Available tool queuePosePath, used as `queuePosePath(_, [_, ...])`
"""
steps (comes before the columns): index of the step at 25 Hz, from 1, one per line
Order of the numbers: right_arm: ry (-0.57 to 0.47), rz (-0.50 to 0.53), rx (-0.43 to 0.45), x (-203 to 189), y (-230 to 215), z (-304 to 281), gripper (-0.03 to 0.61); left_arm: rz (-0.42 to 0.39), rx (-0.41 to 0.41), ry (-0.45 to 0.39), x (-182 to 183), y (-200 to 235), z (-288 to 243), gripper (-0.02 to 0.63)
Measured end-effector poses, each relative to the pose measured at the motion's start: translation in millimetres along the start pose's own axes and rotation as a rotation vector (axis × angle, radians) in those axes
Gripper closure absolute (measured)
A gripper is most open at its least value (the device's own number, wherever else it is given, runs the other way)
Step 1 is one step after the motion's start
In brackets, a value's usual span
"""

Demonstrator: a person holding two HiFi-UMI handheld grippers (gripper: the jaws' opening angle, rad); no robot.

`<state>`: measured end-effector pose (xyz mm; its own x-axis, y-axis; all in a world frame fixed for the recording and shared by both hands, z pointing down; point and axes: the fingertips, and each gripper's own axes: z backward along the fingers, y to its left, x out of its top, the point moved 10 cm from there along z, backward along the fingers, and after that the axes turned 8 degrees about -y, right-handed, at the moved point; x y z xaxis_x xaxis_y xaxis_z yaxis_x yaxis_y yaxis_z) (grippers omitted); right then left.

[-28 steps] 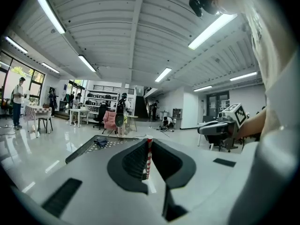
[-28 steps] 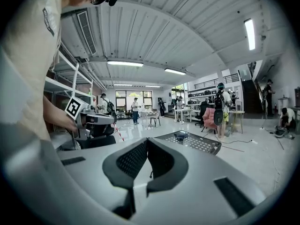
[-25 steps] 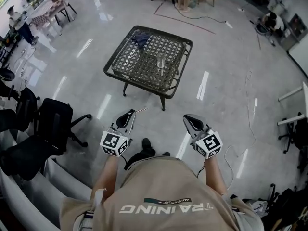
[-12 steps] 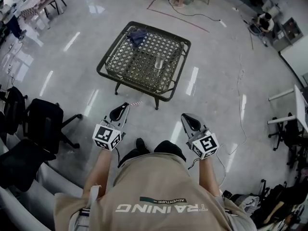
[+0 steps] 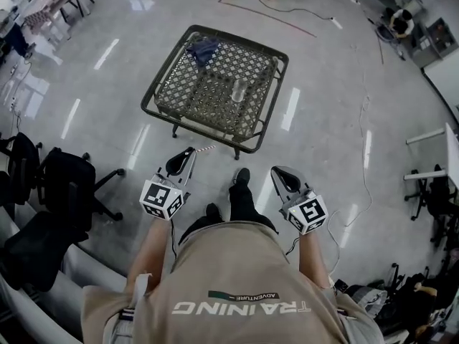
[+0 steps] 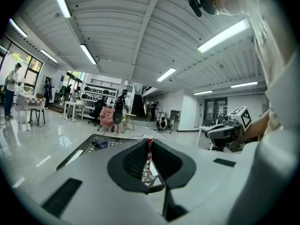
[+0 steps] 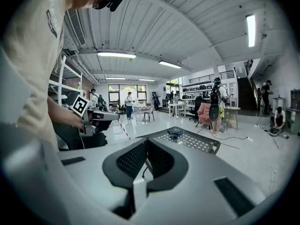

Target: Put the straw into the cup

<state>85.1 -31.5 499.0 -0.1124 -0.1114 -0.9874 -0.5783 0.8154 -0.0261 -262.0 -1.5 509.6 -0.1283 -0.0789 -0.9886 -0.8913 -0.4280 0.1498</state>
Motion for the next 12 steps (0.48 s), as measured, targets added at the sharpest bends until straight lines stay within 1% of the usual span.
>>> queuePosePath(5, [-0.024,-0.012,0.033,2,-49,-38,0.560,0.001,0.021,0.028,6,6,-42,0.577])
queuePosePath(7, [-0.042,0.001,0.050,6,-73,-57,0.560,-0.003,0.027,0.035,9,9,-62,0.577])
queuePosePath(10, [-0.070,0.020,0.071,15,-108,-81,0.560,-0.020,0.033,0.036,15,17,-95,0.577])
queuePosePath(12, [-0.078,0.014,0.083,18,-127,-90,0.560,-0.033,0.037,0.036,19,21,-114,0.577])
